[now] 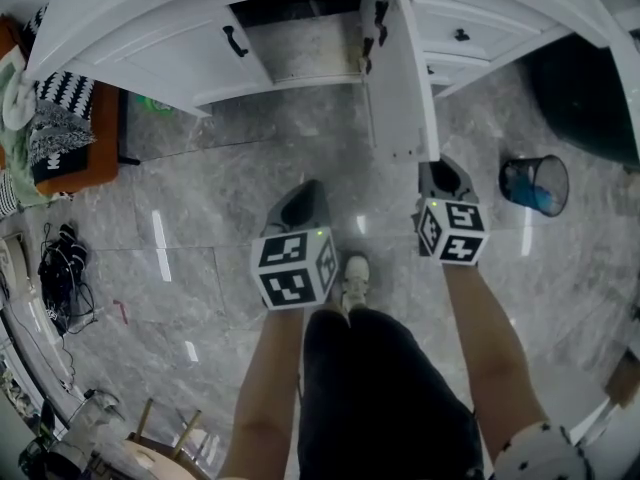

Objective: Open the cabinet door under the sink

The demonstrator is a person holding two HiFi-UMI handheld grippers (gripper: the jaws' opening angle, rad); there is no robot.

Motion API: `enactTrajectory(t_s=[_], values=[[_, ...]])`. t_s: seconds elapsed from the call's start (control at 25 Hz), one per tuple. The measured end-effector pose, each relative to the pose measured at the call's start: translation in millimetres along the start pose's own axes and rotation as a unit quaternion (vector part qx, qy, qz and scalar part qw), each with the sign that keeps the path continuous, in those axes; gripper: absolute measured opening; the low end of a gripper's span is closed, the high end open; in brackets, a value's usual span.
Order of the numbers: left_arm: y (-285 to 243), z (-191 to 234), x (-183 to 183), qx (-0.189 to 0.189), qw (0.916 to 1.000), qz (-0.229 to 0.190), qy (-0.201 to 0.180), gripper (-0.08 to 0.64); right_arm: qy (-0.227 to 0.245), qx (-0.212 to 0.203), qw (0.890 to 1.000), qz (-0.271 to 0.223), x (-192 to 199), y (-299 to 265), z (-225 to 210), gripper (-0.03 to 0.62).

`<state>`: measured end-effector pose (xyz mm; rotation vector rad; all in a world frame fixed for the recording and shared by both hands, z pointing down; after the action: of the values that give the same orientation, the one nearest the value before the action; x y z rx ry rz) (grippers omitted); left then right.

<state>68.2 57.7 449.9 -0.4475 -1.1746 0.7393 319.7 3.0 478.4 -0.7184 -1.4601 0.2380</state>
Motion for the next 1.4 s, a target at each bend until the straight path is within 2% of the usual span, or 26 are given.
enactTrajectory(t_s=[0.36, 0.68, 1.4], values=[[0.1, -7.9, -0.5, 0.002, 1.0000, 0.002, -0.004, 0.003, -0.004, -0.002, 1.000, 0.003, -0.9, 1.6, -0.7, 0.026], [6.9, -14.0, 0.2, 0.003, 1.0000, 0.004, -0.006, 0.004, -0.004, -0.007, 1.000, 0.000, -0.8, 26.3, -0.1, 0.029], [37.8, -24.2, 0.9, -0.001, 1.0000, -0.003, 0.003, 0.005, -0.010, 0.007, 0.999, -0.035, -26.4, 78.5, 19.4, 0.029]])
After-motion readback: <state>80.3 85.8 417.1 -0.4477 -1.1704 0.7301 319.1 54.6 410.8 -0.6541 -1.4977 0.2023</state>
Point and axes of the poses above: the fingertips, and each gripper's own axes: y backward along the fingers, z to its left, x out of its underside, the point moved 10 cm from there along y, backward along the fingers, and after that the axes turned 3 degrees about -z, right-handed, at the moved point
